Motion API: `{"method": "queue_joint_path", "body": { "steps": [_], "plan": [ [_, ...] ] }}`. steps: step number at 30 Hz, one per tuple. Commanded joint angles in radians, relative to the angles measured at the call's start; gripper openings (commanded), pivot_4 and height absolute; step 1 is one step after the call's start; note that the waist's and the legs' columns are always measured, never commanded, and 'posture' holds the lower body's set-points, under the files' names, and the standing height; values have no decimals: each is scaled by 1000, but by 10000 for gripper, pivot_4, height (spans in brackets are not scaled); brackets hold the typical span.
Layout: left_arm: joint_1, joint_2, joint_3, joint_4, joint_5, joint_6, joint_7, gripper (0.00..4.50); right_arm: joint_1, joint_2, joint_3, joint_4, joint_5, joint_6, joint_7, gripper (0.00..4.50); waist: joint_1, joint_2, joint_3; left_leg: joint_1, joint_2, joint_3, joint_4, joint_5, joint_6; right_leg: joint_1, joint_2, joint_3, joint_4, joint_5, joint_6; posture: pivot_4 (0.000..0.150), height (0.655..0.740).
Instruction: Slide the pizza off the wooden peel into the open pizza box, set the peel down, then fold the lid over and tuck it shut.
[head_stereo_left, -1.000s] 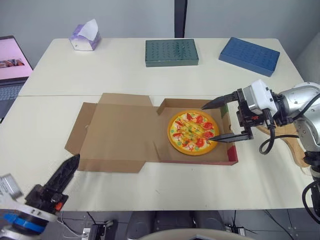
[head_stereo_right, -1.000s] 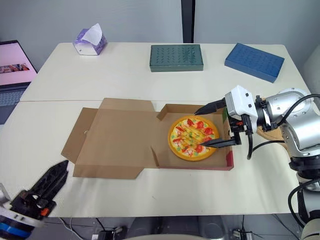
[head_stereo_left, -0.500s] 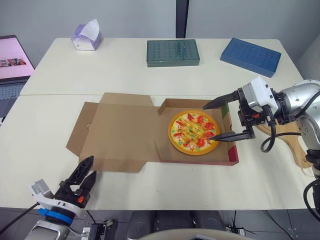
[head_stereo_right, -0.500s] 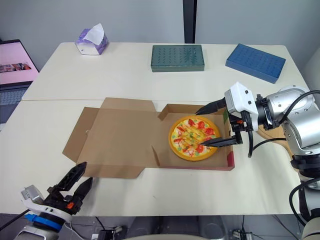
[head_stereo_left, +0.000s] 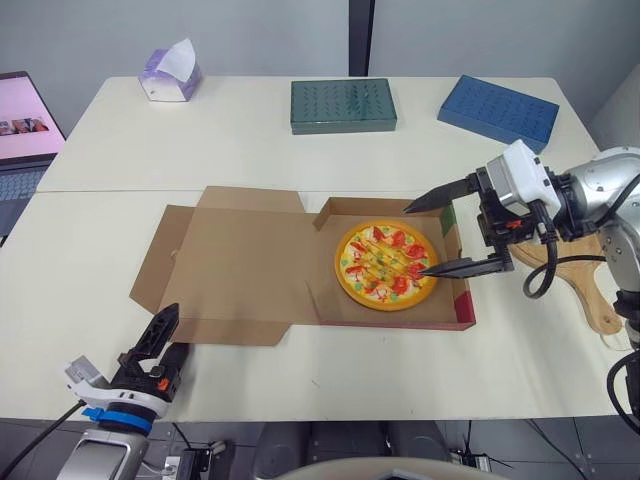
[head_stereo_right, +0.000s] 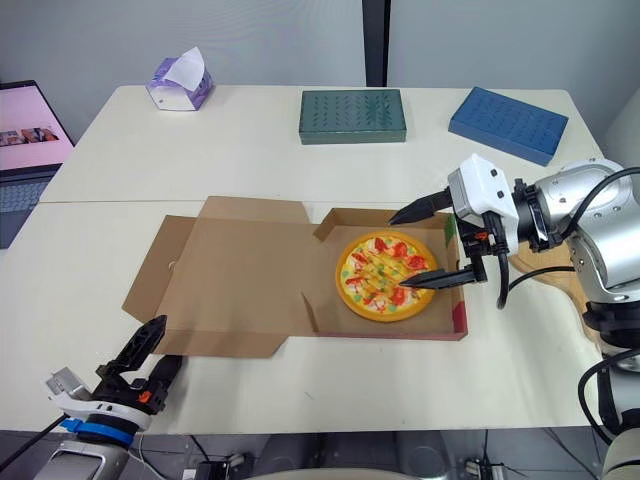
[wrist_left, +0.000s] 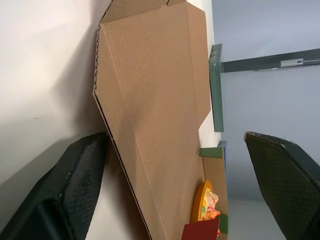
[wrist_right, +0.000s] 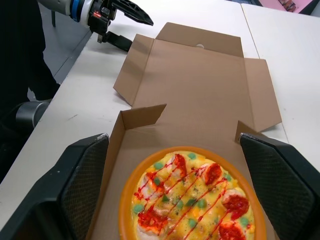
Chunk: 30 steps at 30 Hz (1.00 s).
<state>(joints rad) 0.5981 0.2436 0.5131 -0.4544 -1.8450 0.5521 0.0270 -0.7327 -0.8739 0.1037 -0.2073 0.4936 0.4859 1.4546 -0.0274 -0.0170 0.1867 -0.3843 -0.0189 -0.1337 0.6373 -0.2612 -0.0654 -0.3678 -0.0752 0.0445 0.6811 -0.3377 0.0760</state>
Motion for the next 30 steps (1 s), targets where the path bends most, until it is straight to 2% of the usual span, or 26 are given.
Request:
{"method": "queue_joint_path", "body": {
  "steps": [1,2,5,13,16,18,30],
  "plan": [
    [-9,-14,14,16,7,-21,-18,45000,-24,-9,-3,-12,4,-2,10,44573,0,0,0,0,0,0,0,0,0,0,0,0,0,0,0,1500,7400],
    [-16,-17,17,26,8,-24,-16,45000,-25,-8,-2,-11,3,-3,11,44573,0,0,0,0,0,0,0,0,0,0,0,0,0,0,0,1500,7400],
    [-30,-16,13,53,9,-21,-20,39929,-29,-6,2,-16,4,1,8,45000,0,1,0,0,0,0,0,0,0,0,0,0,0,0,0,1500,7400],
    [-58,8,2,89,25,3,-34,15315,-31,-10,-9,-30,11,14,-5,45000,0,1,0,0,0,0,-2,0,0,-1,0,0,-1,0,0,1500,7400],
    [-72,31,12,105,55,7,-41,5495,-24,-14,-16,-27,9,13,-12,45000,1,5,-2,0,0,0,-3,0,0,-1,0,0,-1,0,0,1500,7400],
    [-85,42,20,113,66,7,-47,411,-20,-15,-18,-29,10,14,-15,45000,2,5,-2,0,0,-1,-3,0,0,-1,0,-1,-1,0,0,1500,7400],
    [-94,92,43,64,54,30,-52,411,3,-8,-22,-36,7,2,-43,45000,1,4,-2,0,0,-1,-3,0,0,-1,0,0,-1,0,0,1500,7400]
  ]
}}
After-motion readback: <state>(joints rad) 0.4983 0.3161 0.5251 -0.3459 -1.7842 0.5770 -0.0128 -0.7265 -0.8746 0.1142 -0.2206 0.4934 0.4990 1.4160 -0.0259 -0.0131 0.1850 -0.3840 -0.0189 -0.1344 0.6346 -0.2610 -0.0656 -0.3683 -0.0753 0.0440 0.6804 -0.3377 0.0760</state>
